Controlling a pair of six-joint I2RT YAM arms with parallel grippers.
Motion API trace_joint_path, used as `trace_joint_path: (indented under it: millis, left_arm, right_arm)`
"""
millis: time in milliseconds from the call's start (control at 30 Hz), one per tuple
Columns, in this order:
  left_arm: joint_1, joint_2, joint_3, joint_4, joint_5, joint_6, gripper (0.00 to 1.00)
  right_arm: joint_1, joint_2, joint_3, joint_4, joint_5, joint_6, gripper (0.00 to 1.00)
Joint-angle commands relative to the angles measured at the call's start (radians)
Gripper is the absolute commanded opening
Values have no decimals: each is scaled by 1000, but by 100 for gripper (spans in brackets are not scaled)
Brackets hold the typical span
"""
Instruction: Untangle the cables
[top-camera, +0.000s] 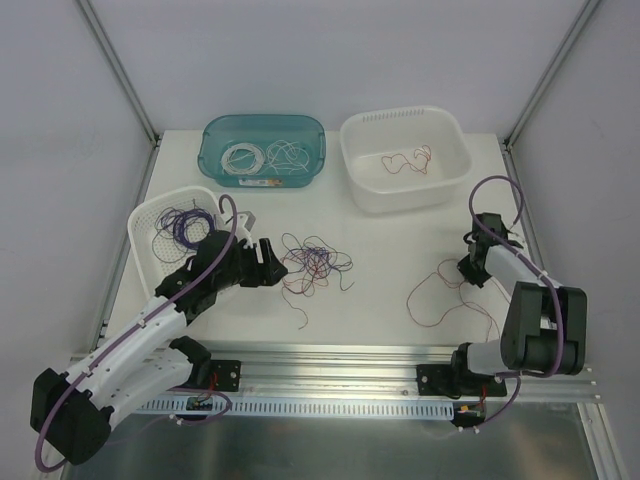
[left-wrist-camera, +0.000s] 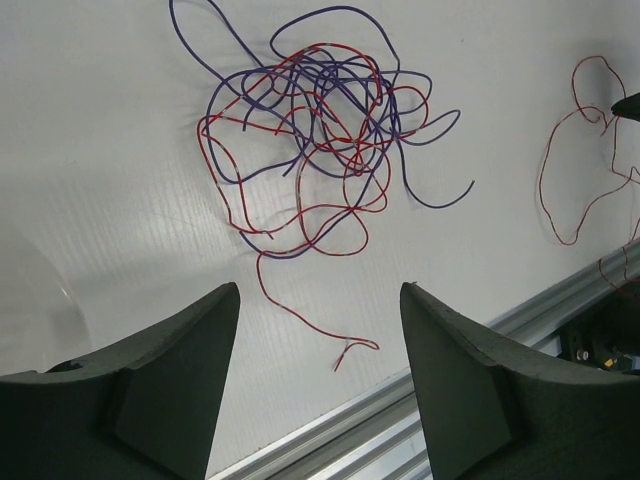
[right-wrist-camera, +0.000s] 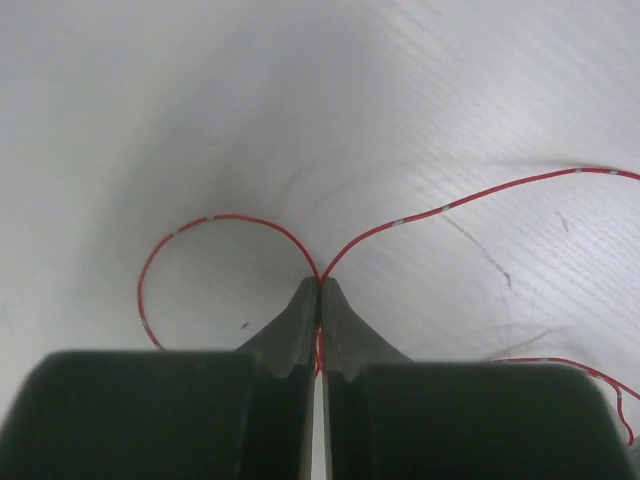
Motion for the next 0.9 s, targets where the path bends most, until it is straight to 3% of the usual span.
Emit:
trace_joint_path:
  millis: [0,267,467,633,733,867]
  left_arm:
    - [6,15,19,8,0,21,66]
    - [6,47,45,8,-3,28,66]
    - [6,72,65,8,-3,42,66]
    - [6,82,81,8,-2,45,66]
    - [8,90,87,8,0,45,66]
    - [6,96,88,8,1,42,67]
  right_arm:
    - [17,-82,23,17,-106,-58,1]
    - [40,-238,299,-139,-210,-166,1]
    - [48,-231,690,-207,-331,-203,1]
    - [57,-106,1045,-119,-509,-206,1]
    - [66,-2,1176,15,-638,-172,1]
    - [86,151,1322,150,-686,-148,1]
